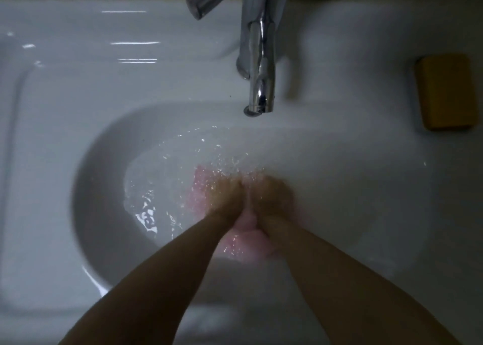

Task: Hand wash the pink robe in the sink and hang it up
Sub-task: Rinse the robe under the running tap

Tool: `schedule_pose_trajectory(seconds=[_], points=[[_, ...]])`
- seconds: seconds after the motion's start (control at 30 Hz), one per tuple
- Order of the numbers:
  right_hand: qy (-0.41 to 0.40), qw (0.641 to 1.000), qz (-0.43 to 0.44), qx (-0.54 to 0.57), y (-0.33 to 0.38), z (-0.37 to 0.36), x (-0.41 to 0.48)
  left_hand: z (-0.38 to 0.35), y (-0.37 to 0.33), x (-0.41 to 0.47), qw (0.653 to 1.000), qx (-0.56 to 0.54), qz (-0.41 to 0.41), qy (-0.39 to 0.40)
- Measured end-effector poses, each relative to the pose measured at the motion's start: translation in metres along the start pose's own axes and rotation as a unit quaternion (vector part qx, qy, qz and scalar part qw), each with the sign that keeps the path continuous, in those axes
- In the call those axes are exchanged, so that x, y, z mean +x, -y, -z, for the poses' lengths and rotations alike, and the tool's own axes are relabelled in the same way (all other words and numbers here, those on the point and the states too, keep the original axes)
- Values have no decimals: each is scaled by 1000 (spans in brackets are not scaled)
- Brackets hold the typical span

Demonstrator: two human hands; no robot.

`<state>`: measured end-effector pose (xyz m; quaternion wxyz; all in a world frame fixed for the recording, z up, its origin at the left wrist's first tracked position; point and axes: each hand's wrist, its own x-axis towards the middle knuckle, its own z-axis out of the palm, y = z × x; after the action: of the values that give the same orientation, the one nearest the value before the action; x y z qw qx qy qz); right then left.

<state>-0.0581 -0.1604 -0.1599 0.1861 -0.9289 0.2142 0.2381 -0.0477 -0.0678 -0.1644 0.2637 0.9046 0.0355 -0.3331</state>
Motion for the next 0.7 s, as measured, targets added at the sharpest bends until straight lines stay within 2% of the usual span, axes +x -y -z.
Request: schedule_pose_trajectory(seconds=[0.07,0.13,0.17,0.23,0.3,0.33,0.4,0.47,0.53,0.57,0.7], points=[[-34,998,-40,44,4,1,6,13,-6,-2,997,74,22,-11],[-41,995,-46,76,9,9,10,27,-10,-3,996,77,19,-35],[-37,992,-50,108,11,16,13,36,-10,-4,998,37,18,-44],[-21,970,-60,236,10,38,16,59,-9,-15,989,-132,17,-65],[7,929,-20,369,3,64,15,83,-6,-26,960,-266,6,-89],[10,922,10,386,-2,72,12,92,-2,-30,953,-289,-1,-95],[9,941,68,332,-8,81,4,98,3,-40,966,-241,-20,-94],[-15,980,107,167,-18,71,-5,85,8,-46,994,-72,-40,-76],[-11,987,158,2,-29,52,-21,60,14,-49,991,99,-70,-56],[-8,984,175,-28,-33,40,-28,47,19,-51,985,143,-77,-54],[-72,976,203,28,-47,-3,-40,2,35,-61,987,86,-65,-122]])
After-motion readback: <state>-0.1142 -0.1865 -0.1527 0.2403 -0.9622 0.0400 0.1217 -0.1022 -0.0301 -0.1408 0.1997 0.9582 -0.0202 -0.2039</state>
